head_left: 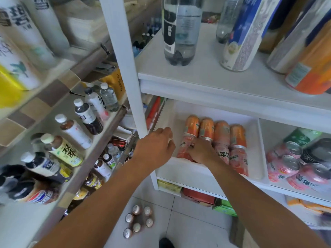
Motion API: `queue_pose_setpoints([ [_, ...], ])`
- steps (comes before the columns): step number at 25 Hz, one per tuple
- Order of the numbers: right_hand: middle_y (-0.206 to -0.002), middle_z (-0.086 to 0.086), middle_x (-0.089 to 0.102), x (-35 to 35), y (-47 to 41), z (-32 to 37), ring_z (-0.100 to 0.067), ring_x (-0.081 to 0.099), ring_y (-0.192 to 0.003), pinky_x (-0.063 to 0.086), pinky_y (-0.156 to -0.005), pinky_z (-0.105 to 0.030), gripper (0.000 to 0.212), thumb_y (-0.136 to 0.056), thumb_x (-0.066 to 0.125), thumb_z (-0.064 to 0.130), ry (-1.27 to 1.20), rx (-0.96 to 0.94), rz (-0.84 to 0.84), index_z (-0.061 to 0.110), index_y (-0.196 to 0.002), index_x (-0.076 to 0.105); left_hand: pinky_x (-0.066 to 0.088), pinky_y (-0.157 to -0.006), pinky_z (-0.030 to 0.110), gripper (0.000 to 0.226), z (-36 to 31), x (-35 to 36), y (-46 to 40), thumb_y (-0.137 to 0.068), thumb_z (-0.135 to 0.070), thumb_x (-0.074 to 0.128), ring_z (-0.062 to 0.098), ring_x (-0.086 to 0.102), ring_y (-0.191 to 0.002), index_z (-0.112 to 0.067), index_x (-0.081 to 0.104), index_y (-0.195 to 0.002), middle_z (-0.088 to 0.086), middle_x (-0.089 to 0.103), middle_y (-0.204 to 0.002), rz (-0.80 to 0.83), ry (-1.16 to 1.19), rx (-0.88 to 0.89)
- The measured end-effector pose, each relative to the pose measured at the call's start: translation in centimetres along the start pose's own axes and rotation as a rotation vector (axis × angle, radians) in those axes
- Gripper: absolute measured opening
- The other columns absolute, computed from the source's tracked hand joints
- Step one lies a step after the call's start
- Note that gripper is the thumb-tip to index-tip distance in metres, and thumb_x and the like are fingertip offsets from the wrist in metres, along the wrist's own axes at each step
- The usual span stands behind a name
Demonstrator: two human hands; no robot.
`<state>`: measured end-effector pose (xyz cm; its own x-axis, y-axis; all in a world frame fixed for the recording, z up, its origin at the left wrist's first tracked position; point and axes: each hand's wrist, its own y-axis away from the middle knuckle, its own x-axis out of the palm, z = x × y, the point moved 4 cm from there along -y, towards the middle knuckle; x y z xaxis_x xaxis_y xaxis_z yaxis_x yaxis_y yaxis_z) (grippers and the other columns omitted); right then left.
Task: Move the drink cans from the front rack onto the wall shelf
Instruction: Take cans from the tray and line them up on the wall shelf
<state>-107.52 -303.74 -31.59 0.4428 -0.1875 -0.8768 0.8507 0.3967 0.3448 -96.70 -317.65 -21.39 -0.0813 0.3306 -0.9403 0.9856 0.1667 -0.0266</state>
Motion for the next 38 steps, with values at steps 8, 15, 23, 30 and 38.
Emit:
queue_pose_setpoints([
  [8, -0.093, -0.002, 0.063, 2.0, -2.8, 2.5, -0.015, 0.059, -0.073, 0.042, -0.054, -0.024, 0.044, -0.089, 0.065, 0.047, -0.107, 0.119, 0.08, 0.01, -0.113, 0.056, 0.051, -0.074, 0.035, 0.027, 2.0, 1.3, -1.2, -0.096, -0.033, 0.045, 0.022, 0.063, -0.099, -0.024, 0.053, -0.119, -0.003, 0.063, -0.114, 0.037, 0.01, -0.09],
  [15, -0.097, -0.004, 0.066, 3.2, -3.0, 3.5, -0.021, 0.066, -0.087, 0.057, -0.072, -0.031, 0.053, -0.078, 0.078, 0.04, -0.508, 0.253, 0.126, 0.012, -0.117, 0.056, 0.054, -0.078, 0.041, 0.025, 3.5, 0.6, -0.8, -0.096, -0.034, 0.046, 0.022, 0.063, -0.1, -0.024, 0.054, -0.117, -0.006, 0.063, -0.116, 0.026, 0.051, -0.136],
  [23, -0.096, 0.005, 0.067, -1.3, 1.1, 1.6, -0.012, 0.064, -0.084, 0.051, -0.067, -0.027, 0.055, -0.071, 0.076, 0.044, -0.666, 0.093, -0.044, 0.021, -0.116, 0.055, 0.052, -0.083, 0.035, 0.024, 2.3, 0.6, -1.0, -0.093, -0.033, 0.054, 0.016, 0.062, -0.094, -0.022, 0.057, -0.115, -0.006, 0.064, -0.106, 0.026, 0.271, -0.152],
  [30, -0.101, 0.016, 0.065, -4.8, 7.8, 5.2, 0.004, 0.064, -0.087, 0.051, -0.072, -0.014, 0.059, -0.073, 0.084, 0.024, -0.812, -0.291, -0.168, 0.026, -0.121, 0.05, 0.053, -0.088, 0.028, 0.059, 1.8, -0.7, 1.3, -0.074, -0.041, 0.076, 0.011, 0.065, -0.103, -0.021, 0.051, -0.124, -0.005, 0.065, -0.112, 0.07, 0.967, -0.235],
  [38, -0.126, 0.017, 0.058, -3.7, 15.4, 16.5, 0.001, 0.06, -0.107, 0.049, -0.08, -0.016, 0.06, -0.078, 0.08, 0.03, -0.866, -0.705, 0.092, 0.039, -0.125, 0.045, 0.056, -0.076, 0.026, 0.042, 6.9, -8.7, 13.0, -0.078, -0.012, 0.078, 0.017, 0.07, -0.092, -0.012, 0.059, -0.116, 0.003, 0.073, -0.099, -0.33, 1.187, -0.27],
])
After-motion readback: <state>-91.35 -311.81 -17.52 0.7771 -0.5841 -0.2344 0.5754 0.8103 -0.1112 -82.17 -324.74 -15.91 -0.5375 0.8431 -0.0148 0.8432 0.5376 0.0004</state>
